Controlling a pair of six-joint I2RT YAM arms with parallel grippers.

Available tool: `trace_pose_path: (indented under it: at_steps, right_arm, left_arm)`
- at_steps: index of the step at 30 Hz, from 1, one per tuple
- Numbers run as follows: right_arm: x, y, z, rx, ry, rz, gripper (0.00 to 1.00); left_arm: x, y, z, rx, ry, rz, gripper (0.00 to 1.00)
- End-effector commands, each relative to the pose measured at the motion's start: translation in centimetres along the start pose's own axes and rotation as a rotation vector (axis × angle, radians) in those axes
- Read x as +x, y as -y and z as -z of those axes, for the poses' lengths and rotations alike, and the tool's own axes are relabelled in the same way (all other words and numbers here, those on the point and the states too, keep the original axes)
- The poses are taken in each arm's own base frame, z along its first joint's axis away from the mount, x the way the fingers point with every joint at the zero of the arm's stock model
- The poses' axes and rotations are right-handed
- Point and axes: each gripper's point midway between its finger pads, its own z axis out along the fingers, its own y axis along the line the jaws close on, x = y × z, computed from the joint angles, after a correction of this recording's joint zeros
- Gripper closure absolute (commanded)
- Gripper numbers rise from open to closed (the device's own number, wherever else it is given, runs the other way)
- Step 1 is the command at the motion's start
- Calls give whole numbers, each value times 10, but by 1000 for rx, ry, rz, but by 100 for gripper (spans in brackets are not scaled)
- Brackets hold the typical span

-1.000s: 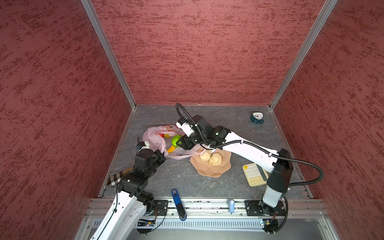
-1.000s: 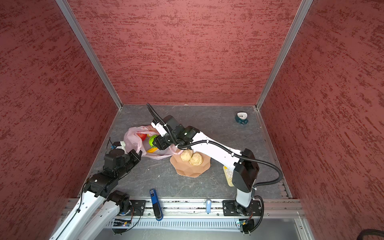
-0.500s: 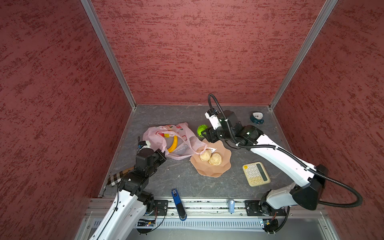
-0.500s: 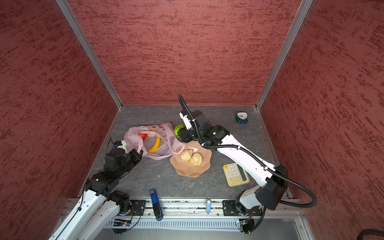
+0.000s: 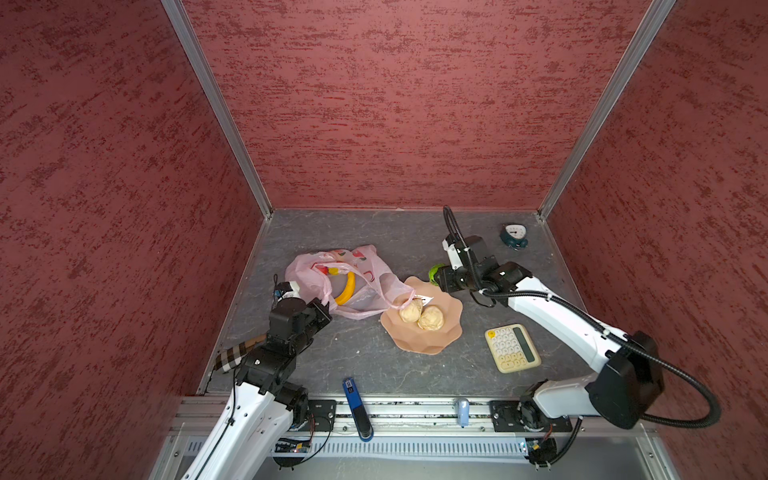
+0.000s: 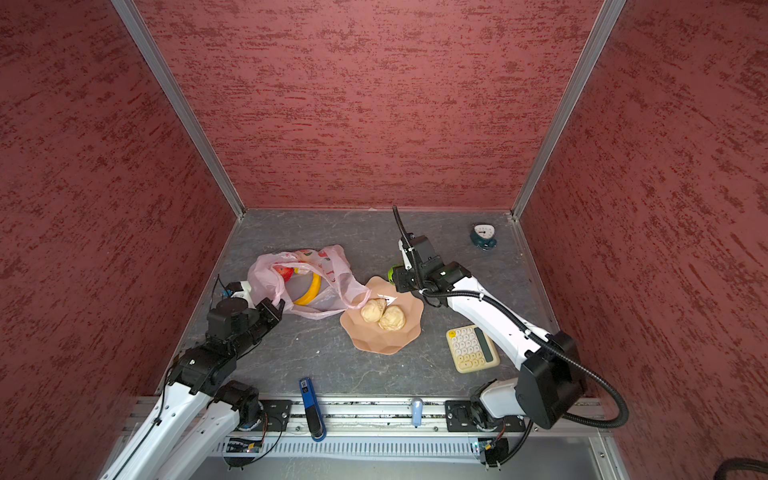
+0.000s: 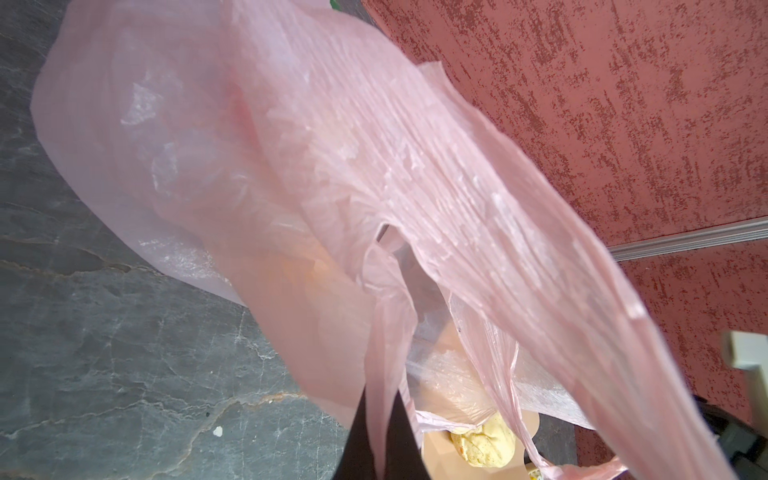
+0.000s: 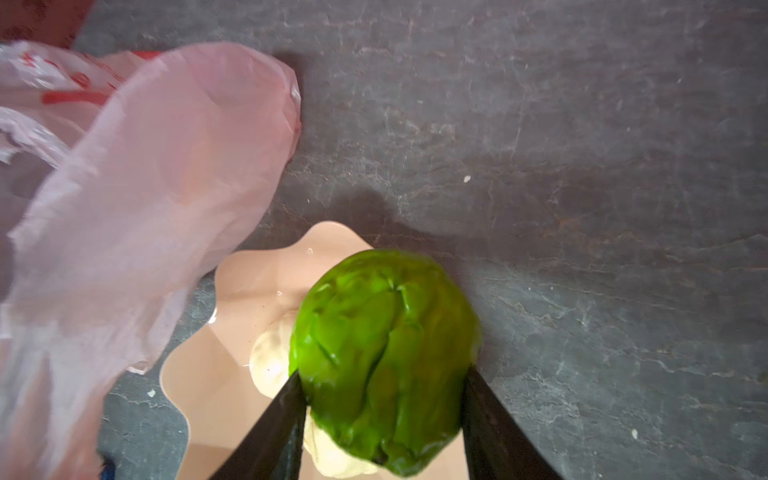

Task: Take the fake fruits out of the plastic bag
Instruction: 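Lift the green fruit out of the bag with the right gripper, then lower the green fruit into the peach bowl and open the right gripper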

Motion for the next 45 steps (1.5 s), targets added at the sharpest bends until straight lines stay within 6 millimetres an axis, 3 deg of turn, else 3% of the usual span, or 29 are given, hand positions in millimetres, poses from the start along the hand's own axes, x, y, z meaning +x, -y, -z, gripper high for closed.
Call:
trace_pose_path:
  at_steps: [1, 11, 31, 45]
  right_arm:
    - [-8, -2, -12, -25, 35, -25, 68]
    - [13, -3, -47, -46, -41, -37, 68]
    - [44, -10, -64, -95, -121, -57, 63]
    - [52, -9, -69, -89, -135, -66, 51]
  left_arm:
    - [3, -8, -1, -19, -6, -14, 93]
    - [4, -10, -1, -25, -10, -8, 93]
    - [4, -14, -1, -26, -13, 5, 93]
    - [5, -14, 2, -24, -12, 4, 93]
